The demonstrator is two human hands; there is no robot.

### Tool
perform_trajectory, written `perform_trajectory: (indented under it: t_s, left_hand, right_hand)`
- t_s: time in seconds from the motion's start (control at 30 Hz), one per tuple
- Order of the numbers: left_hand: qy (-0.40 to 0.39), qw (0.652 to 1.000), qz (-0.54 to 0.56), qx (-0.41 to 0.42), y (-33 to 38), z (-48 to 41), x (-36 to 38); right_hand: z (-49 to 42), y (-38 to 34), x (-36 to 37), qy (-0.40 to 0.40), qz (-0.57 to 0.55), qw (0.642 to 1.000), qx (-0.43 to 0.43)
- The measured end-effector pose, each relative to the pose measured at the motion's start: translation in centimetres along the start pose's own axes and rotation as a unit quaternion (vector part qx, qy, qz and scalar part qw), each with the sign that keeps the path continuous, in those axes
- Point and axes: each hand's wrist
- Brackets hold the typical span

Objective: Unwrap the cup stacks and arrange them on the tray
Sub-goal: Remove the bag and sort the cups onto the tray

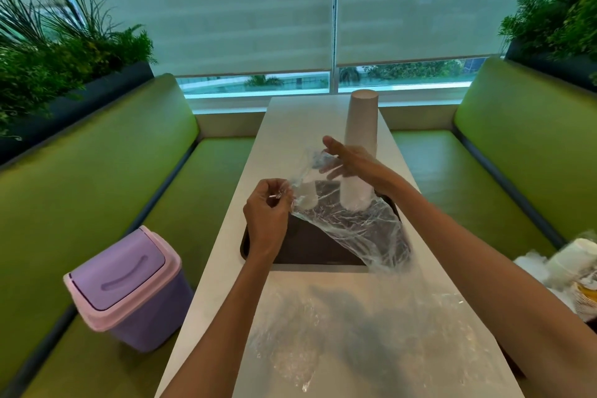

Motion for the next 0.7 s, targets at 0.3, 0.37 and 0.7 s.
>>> perform_trajectory:
  t_s: [0.3, 0.37, 0.7]
  left_hand:
    - [-0.01, 1.0, -0.001, -0.01, 0.0, -0.1, -0.3]
    - [-0.013, 1.0, 0.004, -0.026, -0.3, -0.1, -0.7]
    - [0.062, 0.997, -0.037, -0.029, 0.7, 0.3, -0.7]
  right_hand:
    - [-1.2, 0.0, 0.9, 0.055, -0.045, 0.997, -0.036]
    - [-1.1, 0.6, 1.3, 0.11, -0.063, 0.99, -0.055]
    - [-1.9, 1.5, 2.4, 0.17, -0.048, 0.978, -0.114]
Point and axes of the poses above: each hand's wrist, its own z-axis away from the middle knuckle, its own x-axis out of the palm, y = z × x, and after that the axes turned 2 degrees about -z, right-handed
